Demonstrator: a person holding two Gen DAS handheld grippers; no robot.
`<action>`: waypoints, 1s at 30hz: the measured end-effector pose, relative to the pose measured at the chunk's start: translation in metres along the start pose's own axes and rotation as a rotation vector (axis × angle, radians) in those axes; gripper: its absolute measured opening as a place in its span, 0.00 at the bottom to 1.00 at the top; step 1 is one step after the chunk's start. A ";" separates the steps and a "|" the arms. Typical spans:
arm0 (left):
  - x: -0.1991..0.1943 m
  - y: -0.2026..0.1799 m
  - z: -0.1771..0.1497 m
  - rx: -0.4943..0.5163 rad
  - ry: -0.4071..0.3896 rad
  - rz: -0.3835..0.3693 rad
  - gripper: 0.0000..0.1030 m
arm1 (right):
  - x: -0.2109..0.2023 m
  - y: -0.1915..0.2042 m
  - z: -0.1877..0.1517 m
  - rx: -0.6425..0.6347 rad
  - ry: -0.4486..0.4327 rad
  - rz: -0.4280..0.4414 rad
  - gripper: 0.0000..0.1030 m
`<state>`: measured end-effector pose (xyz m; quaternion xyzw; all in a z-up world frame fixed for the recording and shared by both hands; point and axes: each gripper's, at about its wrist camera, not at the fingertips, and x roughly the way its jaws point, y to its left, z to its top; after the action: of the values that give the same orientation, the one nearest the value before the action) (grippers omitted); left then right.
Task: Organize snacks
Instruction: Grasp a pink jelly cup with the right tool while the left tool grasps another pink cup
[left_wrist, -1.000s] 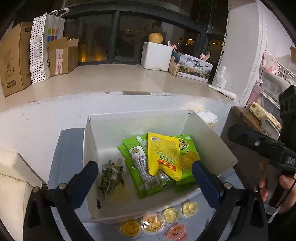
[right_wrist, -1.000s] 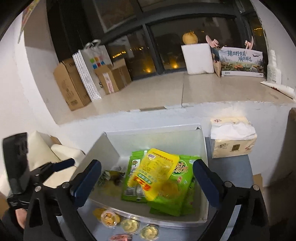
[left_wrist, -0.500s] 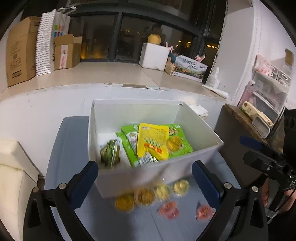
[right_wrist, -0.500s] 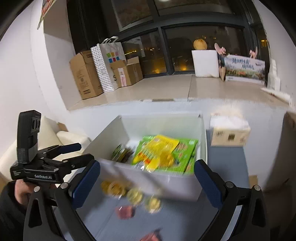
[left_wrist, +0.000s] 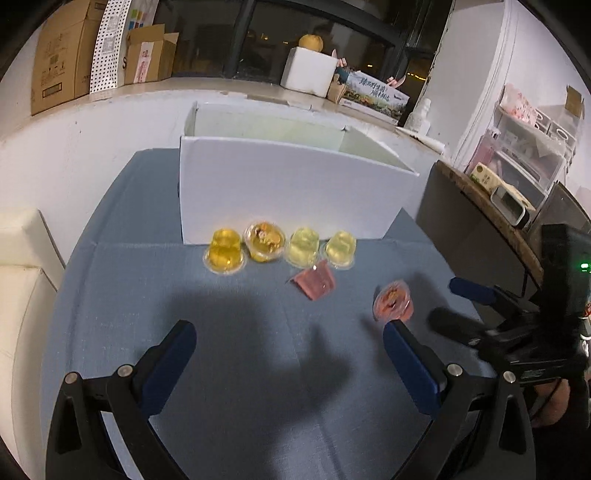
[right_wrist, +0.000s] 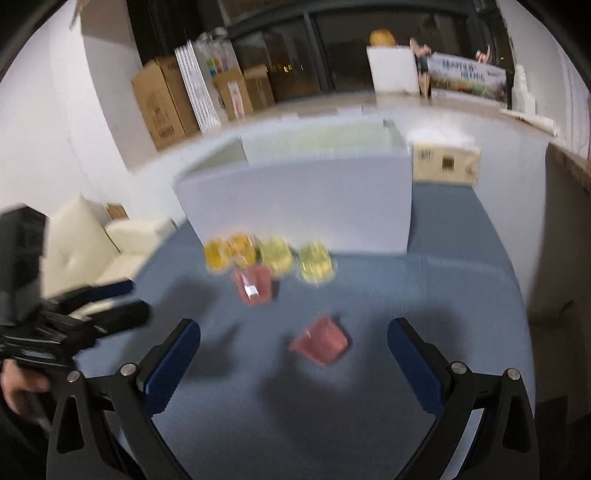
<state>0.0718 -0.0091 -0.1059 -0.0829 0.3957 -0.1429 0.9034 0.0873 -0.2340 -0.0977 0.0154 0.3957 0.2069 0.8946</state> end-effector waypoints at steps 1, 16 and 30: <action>0.001 0.001 -0.001 -0.005 0.001 0.000 1.00 | 0.005 0.000 0.000 -0.002 0.011 -0.003 1.00; 0.014 0.003 -0.006 -0.011 0.047 -0.002 1.00 | 0.052 -0.012 -0.007 0.033 0.098 -0.020 0.48; 0.092 -0.026 0.028 0.054 0.108 0.011 1.00 | 0.001 -0.011 0.001 0.037 -0.014 -0.011 0.46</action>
<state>0.1467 -0.0628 -0.1443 -0.0485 0.4402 -0.1527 0.8835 0.0924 -0.2438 -0.1001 0.0313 0.3932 0.1947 0.8981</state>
